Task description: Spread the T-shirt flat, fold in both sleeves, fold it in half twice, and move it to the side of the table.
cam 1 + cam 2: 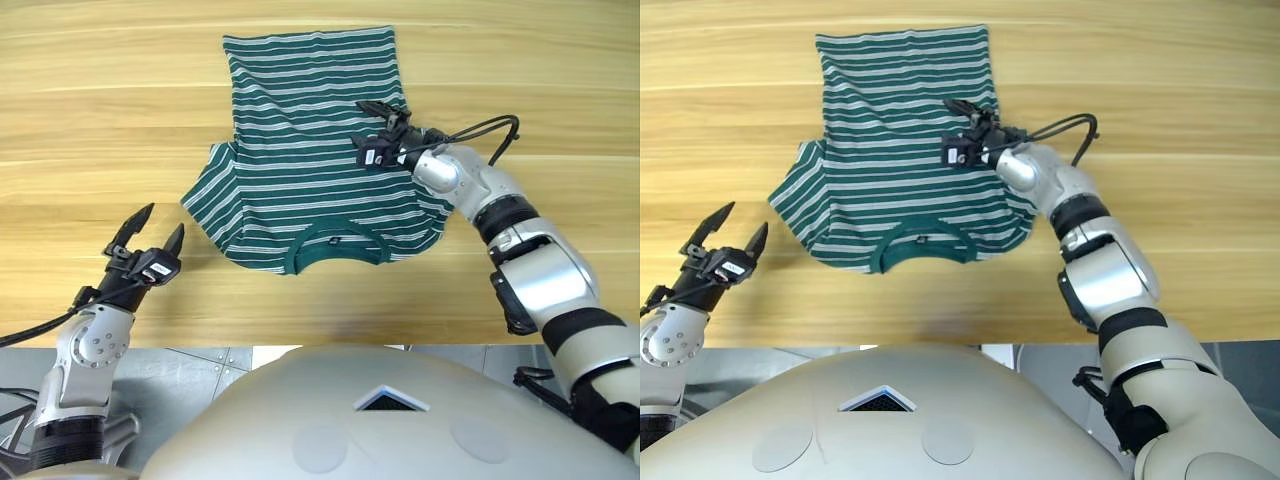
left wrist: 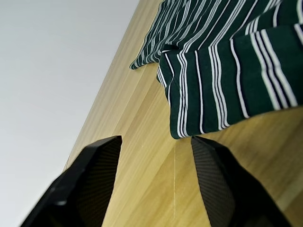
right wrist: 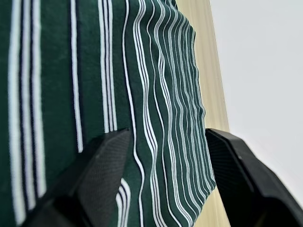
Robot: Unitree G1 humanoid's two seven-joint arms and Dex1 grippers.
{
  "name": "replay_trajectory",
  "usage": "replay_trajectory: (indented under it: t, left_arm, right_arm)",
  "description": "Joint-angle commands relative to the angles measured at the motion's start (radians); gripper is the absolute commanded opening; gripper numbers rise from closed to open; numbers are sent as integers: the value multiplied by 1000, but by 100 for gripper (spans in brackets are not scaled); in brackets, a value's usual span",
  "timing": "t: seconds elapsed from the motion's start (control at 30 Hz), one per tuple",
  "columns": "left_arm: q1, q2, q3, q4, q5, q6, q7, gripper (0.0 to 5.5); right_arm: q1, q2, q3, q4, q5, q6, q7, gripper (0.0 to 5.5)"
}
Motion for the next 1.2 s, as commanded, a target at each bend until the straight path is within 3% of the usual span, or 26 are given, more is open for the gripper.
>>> replay_trajectory:
  t: [0.03,0.3,0.57,0.7,1.2]
  left_arm:
    - [11,-5,-5,-19,8,20,-4,272]
    - [-59,24,-78,41,142,76,-10,272]
    - [-155,132,-154,87,266,115,-43,272]
    - [-206,153,-181,131,272,122,-35,272]
    - [-314,152,-337,177,252,104,-62,272]
  right_arm:
    - [-3,-14,13,44,4,2,12,296]
    - [30,-37,-22,-68,70,-56,4,296]
    - [235,-108,-170,-635,247,8,97,296]
    - [316,-122,-207,-787,266,76,130,296]
    - [376,-122,-259,-832,256,141,123,296]
